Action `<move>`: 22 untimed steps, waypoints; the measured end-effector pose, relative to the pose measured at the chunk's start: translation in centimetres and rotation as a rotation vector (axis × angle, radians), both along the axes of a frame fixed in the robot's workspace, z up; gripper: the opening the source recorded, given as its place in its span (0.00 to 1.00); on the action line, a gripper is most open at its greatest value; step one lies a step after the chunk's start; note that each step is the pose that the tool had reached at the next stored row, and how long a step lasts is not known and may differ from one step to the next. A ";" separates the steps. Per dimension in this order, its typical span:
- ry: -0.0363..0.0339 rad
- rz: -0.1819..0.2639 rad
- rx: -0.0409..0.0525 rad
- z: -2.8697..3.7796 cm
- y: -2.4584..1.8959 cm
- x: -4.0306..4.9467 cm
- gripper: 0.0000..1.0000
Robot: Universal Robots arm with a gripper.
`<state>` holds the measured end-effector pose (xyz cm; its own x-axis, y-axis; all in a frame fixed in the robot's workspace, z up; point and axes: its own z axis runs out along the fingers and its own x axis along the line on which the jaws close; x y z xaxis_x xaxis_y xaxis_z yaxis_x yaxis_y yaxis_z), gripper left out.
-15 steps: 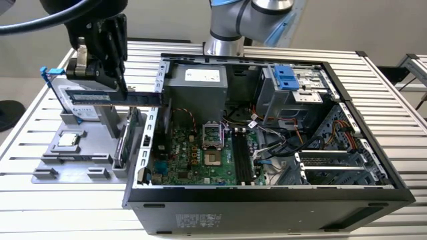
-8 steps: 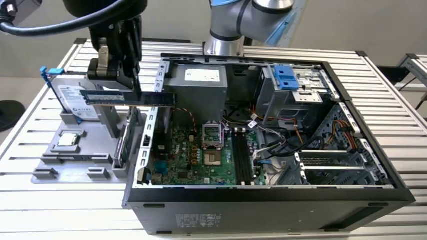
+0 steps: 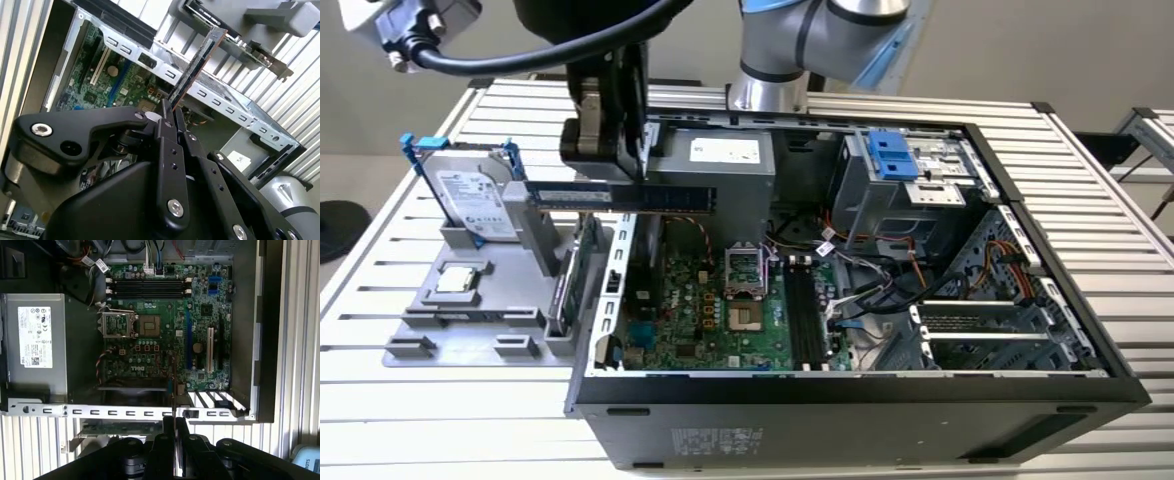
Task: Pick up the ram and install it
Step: 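Pick up the ram and move it above insertion slot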
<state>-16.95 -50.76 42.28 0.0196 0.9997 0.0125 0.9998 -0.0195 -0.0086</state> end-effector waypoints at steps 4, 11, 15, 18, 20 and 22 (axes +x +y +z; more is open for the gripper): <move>0.0000 0.000 -0.0001 0.00 0.00 1.27 0.00; 0.0000 0.000 0.0000 0.00 0.00 3.49 0.00; 0.0000 0.000 0.0000 0.00 0.00 4.79 0.00; 0.0001 0.000 -0.0001 0.00 0.05 5.69 0.00; 0.0000 0.000 -0.0001 0.00 0.12 6.20 0.00; 0.0000 0.001 0.0000 0.00 0.21 6.66 0.00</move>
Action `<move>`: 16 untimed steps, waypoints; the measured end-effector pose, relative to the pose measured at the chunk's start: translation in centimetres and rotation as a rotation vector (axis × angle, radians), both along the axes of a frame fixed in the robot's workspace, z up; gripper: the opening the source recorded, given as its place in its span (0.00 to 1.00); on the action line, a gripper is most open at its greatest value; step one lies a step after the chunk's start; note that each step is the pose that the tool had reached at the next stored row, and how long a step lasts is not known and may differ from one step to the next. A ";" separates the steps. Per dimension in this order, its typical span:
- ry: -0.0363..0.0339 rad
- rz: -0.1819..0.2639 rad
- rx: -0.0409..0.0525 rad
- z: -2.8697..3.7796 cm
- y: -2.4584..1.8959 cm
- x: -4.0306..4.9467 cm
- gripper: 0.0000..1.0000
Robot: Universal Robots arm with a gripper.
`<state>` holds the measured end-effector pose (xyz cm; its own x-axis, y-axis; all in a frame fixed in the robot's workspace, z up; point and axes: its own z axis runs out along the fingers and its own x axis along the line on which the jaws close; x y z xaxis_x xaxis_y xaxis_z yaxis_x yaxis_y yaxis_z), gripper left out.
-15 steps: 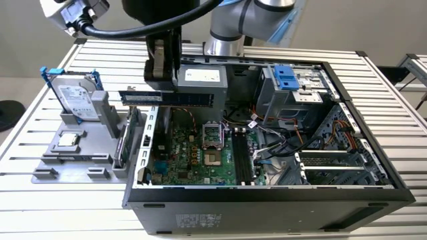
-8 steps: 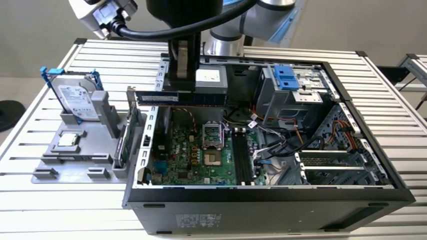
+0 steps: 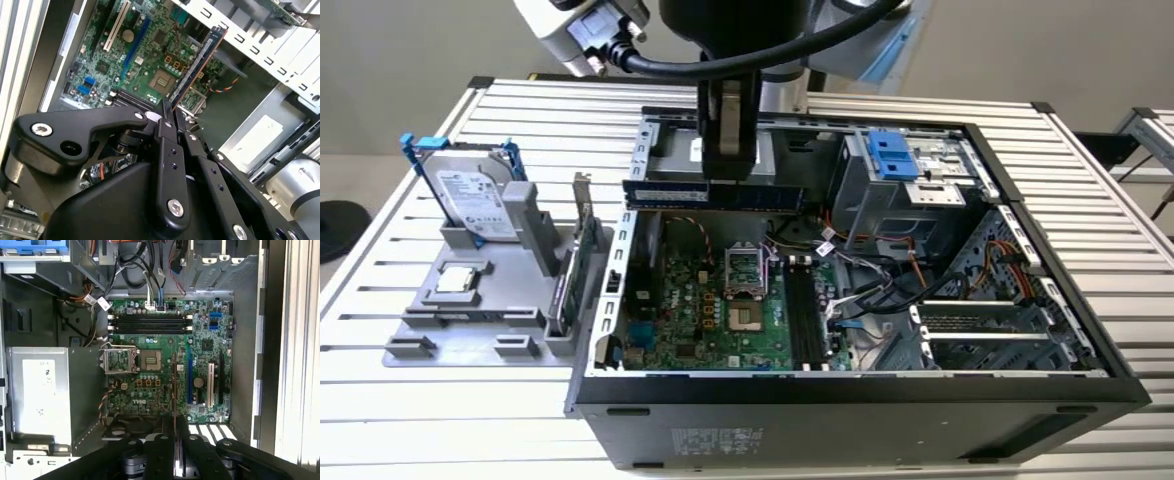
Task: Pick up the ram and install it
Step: 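Pick up the ram and move it above insertion slot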
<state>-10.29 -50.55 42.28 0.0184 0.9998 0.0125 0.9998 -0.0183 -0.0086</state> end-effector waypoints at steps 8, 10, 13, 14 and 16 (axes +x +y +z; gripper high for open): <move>0.0000 0.007 -0.0001 0.00 0.45 1.18 0.00; 0.0000 0.009 -0.0001 0.00 0.57 1.46 0.00; 0.0001 0.011 -0.0001 0.00 0.76 1.89 0.00; 0.0000 0.012 -0.0001 0.00 0.82 2.03 0.00; 0.0000 0.014 -0.0001 0.00 0.94 2.32 0.00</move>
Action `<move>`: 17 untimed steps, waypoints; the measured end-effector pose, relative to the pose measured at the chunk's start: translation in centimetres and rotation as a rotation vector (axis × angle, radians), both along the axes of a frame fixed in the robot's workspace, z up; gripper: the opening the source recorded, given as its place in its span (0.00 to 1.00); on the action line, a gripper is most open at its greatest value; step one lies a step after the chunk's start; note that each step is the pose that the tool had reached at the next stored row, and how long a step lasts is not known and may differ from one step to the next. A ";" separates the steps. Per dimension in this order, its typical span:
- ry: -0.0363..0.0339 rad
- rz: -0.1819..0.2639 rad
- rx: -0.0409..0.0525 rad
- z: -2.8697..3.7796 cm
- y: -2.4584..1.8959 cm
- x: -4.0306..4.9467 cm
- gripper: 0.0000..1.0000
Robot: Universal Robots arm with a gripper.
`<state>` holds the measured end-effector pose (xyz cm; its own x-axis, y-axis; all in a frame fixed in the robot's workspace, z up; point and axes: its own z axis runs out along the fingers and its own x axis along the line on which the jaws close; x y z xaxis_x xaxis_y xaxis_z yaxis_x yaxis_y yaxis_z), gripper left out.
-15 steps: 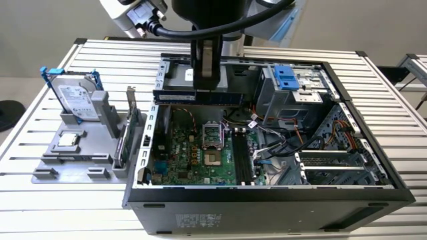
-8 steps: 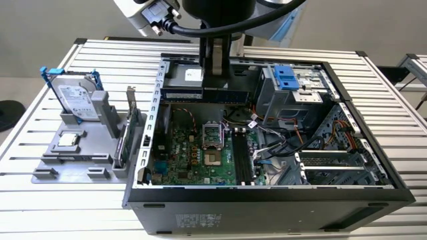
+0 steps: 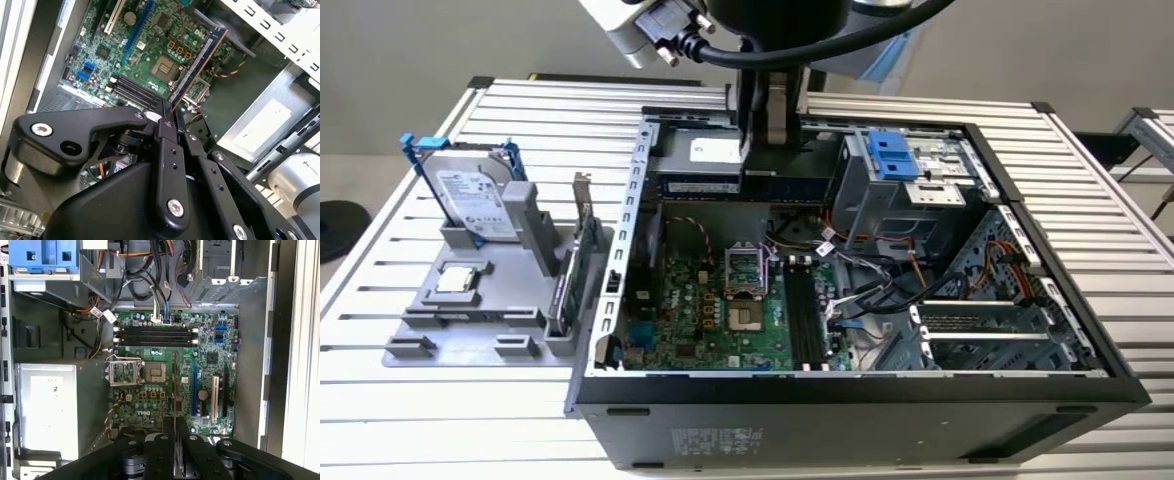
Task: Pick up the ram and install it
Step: 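Pick up the ram and move it above insertion slot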
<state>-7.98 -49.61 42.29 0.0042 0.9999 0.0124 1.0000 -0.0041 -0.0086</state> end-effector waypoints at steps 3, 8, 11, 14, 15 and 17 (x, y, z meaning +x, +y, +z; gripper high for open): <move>0.0000 0.003 0.0001 0.00 0.17 0.45 0.00; 0.0000 0.006 0.0001 0.00 0.36 1.54 0.00; 0.0000 0.008 0.0001 0.00 0.44 2.36 0.00; 0.0000 0.009 0.0000 0.00 0.50 3.22 0.00; 0.0000 0.010 0.0000 0.00 0.52 3.50 0.00; 0.0000 0.011 0.0000 0.00 0.57 4.05 0.00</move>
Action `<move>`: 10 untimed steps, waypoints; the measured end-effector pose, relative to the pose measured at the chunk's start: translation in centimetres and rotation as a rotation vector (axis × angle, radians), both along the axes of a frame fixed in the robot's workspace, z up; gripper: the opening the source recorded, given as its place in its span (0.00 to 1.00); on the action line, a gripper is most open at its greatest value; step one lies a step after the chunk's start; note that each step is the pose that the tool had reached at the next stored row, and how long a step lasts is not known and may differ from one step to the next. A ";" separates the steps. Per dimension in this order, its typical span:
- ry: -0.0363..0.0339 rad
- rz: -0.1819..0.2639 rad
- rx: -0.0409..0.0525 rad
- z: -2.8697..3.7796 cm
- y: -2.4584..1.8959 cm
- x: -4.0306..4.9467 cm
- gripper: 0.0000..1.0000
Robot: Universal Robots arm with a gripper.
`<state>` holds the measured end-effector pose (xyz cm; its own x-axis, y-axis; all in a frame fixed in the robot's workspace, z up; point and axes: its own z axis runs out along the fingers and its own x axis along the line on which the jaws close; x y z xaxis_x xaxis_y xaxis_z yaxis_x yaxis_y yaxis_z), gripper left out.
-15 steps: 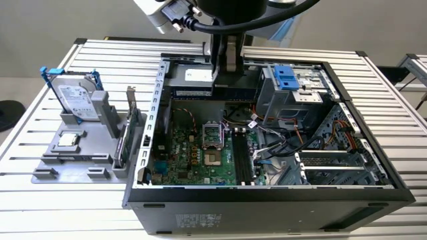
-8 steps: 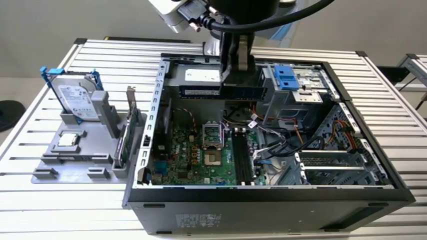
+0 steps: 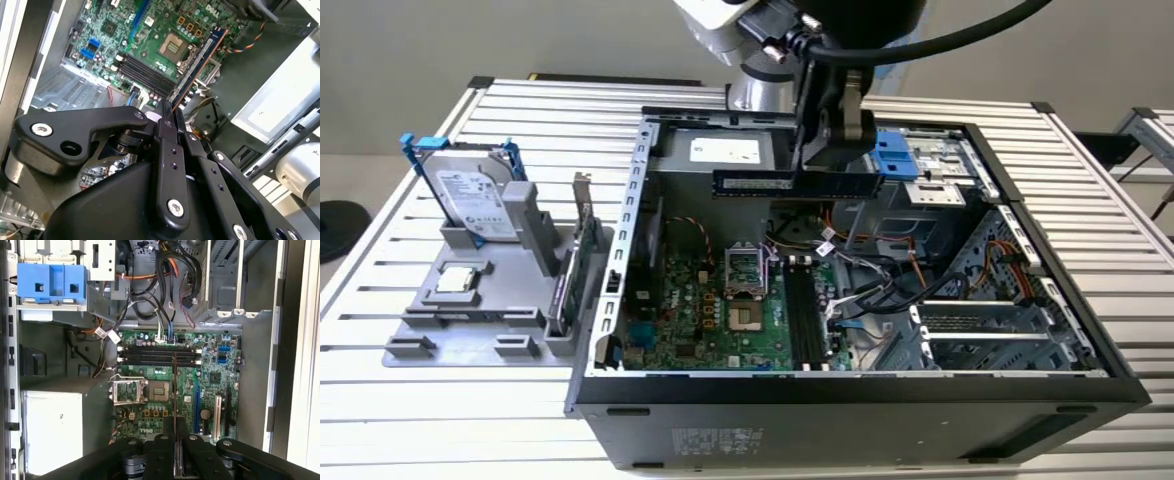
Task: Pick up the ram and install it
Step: 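Pick up the ram and move it above insertion slot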
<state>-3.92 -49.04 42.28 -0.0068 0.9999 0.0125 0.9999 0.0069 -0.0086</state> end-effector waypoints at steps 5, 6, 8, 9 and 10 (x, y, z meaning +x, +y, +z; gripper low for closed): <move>0.0000 0.003 0.0000 0.00 0.24 1.09 0.00; 0.0000 0.004 0.0000 0.00 0.29 1.28 0.00; 0.0000 0.005 0.0000 0.00 0.40 1.67 0.00; 0.0000 0.006 0.0000 0.00 0.46 1.87 0.00; 0.0000 0.007 0.0000 0.00 0.52 2.04 0.00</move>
<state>-1.88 -48.52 42.29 -0.0135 0.9998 0.0124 0.9999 0.0136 -0.0086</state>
